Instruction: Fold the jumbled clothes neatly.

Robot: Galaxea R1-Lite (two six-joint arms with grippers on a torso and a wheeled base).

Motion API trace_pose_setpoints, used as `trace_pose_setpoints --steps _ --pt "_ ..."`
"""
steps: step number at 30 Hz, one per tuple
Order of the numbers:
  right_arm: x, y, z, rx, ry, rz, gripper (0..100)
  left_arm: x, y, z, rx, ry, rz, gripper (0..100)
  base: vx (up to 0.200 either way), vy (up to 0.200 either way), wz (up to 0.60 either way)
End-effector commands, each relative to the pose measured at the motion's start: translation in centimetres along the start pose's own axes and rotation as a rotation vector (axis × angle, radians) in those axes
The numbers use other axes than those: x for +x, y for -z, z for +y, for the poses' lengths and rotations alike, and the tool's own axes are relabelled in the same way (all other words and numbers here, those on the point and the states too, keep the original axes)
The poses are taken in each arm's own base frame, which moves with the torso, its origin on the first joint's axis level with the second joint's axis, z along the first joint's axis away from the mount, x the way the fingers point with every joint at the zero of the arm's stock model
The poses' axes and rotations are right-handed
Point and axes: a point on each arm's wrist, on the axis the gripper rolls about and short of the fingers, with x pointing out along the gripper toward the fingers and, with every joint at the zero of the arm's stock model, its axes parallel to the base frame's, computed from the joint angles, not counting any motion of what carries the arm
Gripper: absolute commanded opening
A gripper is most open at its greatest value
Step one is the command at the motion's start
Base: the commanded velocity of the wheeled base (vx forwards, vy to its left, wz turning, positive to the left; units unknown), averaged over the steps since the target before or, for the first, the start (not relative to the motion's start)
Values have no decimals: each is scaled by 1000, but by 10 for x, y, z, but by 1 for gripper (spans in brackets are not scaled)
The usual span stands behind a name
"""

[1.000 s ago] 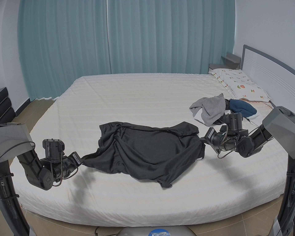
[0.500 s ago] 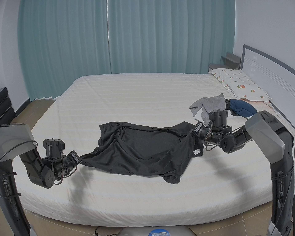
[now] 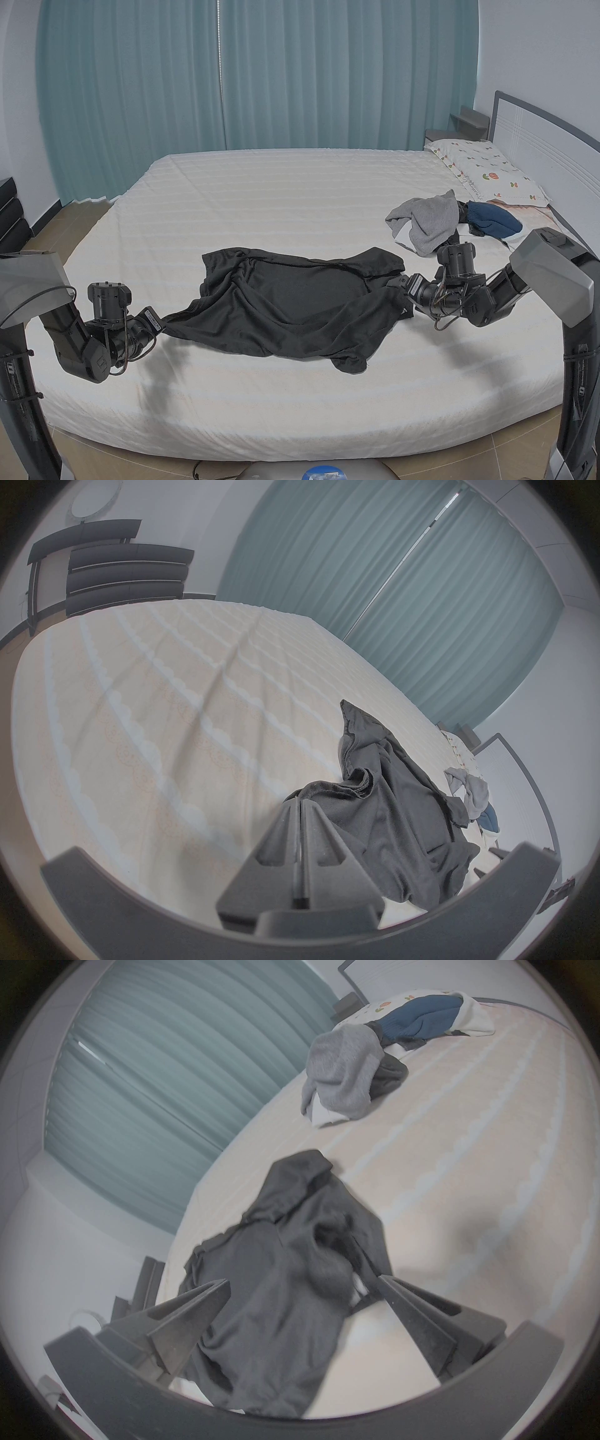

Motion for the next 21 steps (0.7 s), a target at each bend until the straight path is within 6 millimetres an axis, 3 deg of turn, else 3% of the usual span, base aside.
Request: trace_pose_setpoints --steps 1,8,9,14,21 --pt "-20 18 -1 -65 -2 73 100 -1 -1 -1 1 3 -4 0 0 0 0" --pt "-3 42 5 -94 -13 138 100 -1 0 0 1 2 -2 0 0 0 0" --pt "0 45 6 -99 -12 148 0 -1 0 0 3 2 -2 0 0 0 0" --pt "15 63 7 -115 0 200 0 -1 0 0 3 0 0 0 0 0 0" --pt "14 61 10 -115 5 205 0 -2 0 0 4 -2 2 0 0 0 0"
